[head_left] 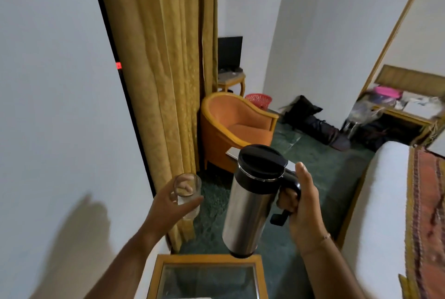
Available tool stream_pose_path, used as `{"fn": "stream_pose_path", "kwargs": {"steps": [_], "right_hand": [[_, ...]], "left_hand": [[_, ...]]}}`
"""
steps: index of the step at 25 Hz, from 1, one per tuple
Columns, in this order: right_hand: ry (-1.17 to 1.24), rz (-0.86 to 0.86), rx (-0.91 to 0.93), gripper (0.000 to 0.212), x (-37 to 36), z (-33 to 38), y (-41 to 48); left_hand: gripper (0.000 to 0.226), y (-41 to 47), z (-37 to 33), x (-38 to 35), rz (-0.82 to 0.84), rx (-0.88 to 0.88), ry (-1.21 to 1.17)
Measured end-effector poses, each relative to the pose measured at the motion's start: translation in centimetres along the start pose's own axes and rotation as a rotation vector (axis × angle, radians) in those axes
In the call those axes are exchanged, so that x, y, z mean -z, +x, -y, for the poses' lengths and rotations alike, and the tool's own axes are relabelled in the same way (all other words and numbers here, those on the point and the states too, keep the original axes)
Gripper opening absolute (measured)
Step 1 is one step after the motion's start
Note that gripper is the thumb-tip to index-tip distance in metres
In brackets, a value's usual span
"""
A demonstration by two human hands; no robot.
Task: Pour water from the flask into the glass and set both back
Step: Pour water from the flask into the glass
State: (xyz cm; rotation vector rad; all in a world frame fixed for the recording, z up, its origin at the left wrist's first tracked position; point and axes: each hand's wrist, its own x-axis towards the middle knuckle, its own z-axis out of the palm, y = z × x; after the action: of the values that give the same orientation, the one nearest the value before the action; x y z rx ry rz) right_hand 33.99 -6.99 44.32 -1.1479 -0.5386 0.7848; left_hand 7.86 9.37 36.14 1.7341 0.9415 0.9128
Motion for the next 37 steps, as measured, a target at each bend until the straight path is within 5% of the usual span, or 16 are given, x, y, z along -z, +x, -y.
{"fn": "stream_pose_path", "kwargs": {"steps": [9, 16, 21, 30, 37], "right_hand": [[0.076, 0.013, 0.005, 0.050, -4.8, 11.0, 1.2], [-0.039, 0.086, 0.047, 0.066, -7.3, 21.2, 1.8], [-0.199, 0.186, 0.076, 0.068, -9.4, 27.0, 2.2], [-0.608, 0.368, 0.053, 0.067, -13.0, 33.1, 2.4], [-0.836, 0.397, 0.020, 0.056, -15.4, 34.0, 3.1]], "left_hand": [[0.043, 3.6, -11.2, 2.4, -0.003, -0.177, -0.139], [0.036, 5.3, -18.2, 5.7, 0.061, -0.244, -0.174], [0.038, 6.1, -21.5, 6.3, 0.178, -0.255, -0.164], [0.079, 6.6, -22.1, 5.7, 0.297, -0.330, -0.216], [0.051, 6.5, -22.3, 5.8, 0.320, -0.393, -0.244]]}}
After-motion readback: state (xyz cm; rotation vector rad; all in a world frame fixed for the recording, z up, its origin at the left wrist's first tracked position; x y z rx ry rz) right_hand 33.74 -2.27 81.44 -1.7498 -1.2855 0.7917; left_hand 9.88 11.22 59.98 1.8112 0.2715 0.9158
